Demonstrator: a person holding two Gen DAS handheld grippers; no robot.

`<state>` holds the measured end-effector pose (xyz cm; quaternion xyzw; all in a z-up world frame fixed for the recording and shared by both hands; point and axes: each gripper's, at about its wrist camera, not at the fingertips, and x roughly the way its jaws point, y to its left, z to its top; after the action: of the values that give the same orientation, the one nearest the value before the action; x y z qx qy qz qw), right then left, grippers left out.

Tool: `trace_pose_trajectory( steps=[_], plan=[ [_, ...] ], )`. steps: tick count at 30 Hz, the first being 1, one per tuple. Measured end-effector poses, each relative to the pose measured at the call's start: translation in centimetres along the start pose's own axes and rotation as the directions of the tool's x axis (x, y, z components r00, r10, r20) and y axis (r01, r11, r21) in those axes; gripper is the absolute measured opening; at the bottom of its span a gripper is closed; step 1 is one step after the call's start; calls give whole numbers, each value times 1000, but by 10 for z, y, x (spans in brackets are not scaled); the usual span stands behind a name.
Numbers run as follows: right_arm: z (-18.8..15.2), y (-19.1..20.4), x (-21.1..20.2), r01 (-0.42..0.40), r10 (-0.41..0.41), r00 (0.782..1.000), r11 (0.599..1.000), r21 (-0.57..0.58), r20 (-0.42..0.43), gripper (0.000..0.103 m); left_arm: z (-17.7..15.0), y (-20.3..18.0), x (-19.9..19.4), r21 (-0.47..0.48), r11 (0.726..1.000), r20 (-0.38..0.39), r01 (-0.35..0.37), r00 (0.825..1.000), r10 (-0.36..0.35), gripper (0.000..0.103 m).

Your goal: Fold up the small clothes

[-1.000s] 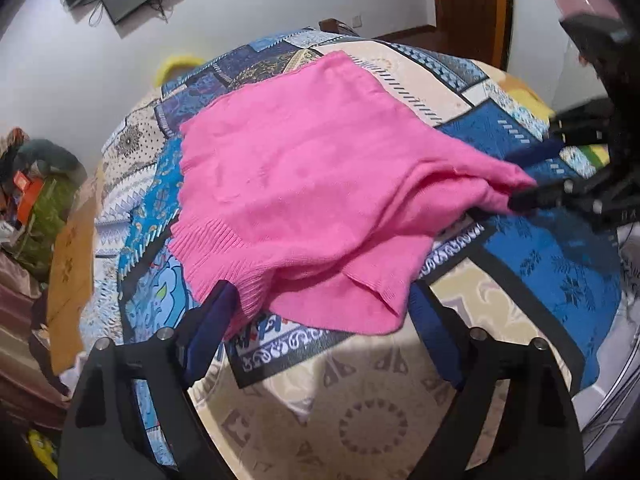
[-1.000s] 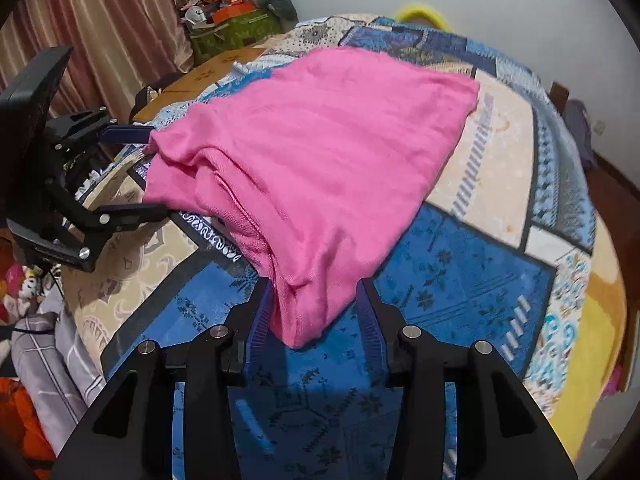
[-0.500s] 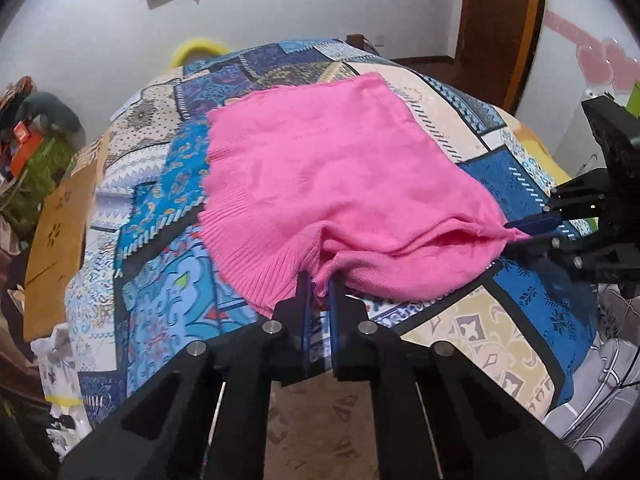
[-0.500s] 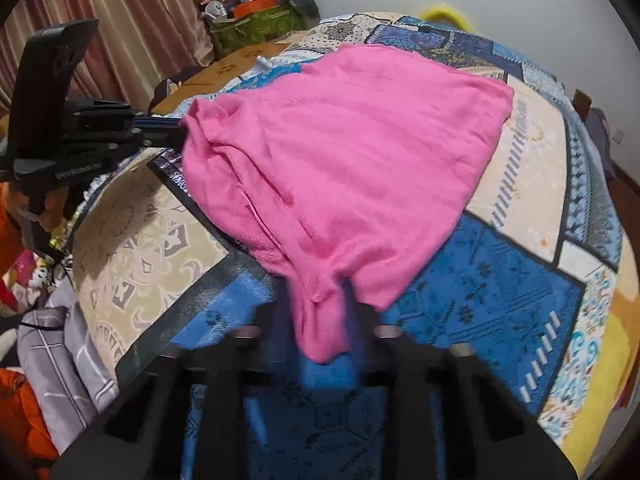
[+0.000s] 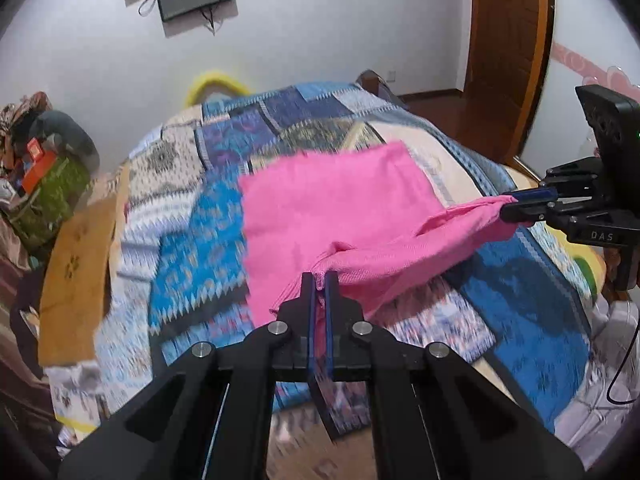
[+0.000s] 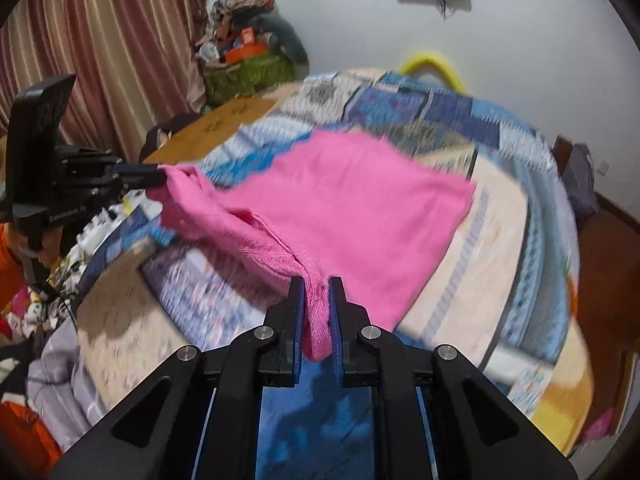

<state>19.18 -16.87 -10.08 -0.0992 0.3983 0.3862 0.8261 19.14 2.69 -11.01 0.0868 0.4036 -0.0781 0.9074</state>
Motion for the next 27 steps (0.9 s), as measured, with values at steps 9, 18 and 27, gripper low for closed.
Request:
trace_pose_trajectory(
  steps=[9,18,27],
  plan=[
    [68,-44,23,63,-64,997,998,14,47,10,91,41,53,-33,999,21,-35,999,35,2],
    [105,-113,94,119,-121,993,988,95,12,10,138,81,174,-112,993,-65,31,997,-38,2],
    [89,-152,132,178,-181,984,960,218,-8,43,127,120,236,-214,974,-149,-76,988,45,7]
  ],
)
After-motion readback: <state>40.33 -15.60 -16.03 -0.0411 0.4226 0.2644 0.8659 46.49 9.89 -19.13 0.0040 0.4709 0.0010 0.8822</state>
